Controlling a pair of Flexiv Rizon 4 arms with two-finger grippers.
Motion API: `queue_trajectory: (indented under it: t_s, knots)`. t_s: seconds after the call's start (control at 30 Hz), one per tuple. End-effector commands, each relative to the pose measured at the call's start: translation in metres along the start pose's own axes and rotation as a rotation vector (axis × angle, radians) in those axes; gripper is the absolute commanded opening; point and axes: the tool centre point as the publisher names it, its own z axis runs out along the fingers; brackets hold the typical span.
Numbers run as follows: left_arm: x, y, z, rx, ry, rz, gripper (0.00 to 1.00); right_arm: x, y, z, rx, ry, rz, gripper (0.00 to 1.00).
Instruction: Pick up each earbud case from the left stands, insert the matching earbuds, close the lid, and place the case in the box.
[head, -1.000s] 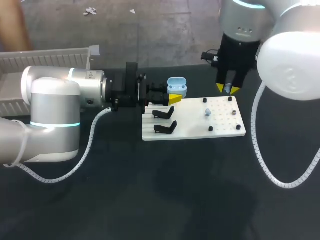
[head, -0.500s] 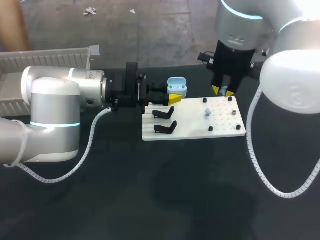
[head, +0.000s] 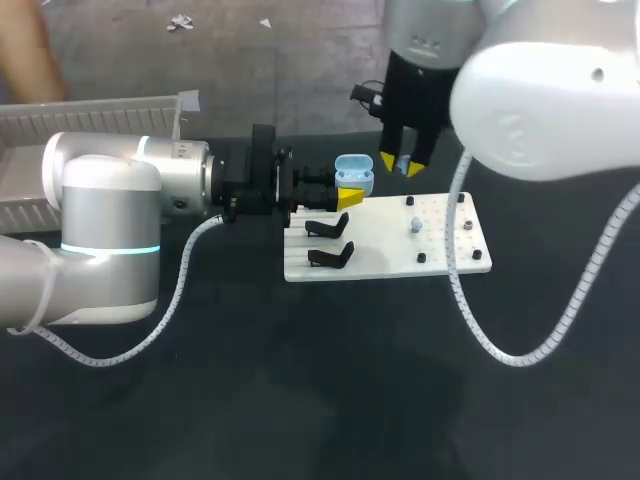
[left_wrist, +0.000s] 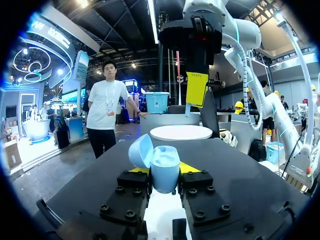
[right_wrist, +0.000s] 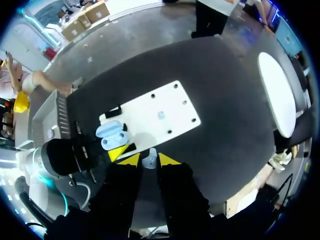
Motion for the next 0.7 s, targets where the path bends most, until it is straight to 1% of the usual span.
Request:
queue_trajectory:
  t_s: [0.03,0.27,0.7]
  knots:
    - [0.001,-0.002,0.0,-0.007,-0.005,0.004,0.0,-0.006,0.017,0.0,0.033,0.022,-0.015,0.0]
    - [0.001,-0.002,0.0,-0.007,-0.005,0.004,0.0,-0.007,0.029,0.003,0.045,0.036,-0.054,0.0]
    - [0.001,-0.002,0.0,-0.007,-0.005,0.004,0.0,-0.003,0.041,0.015,0.088,0.016,-0.107,0.0]
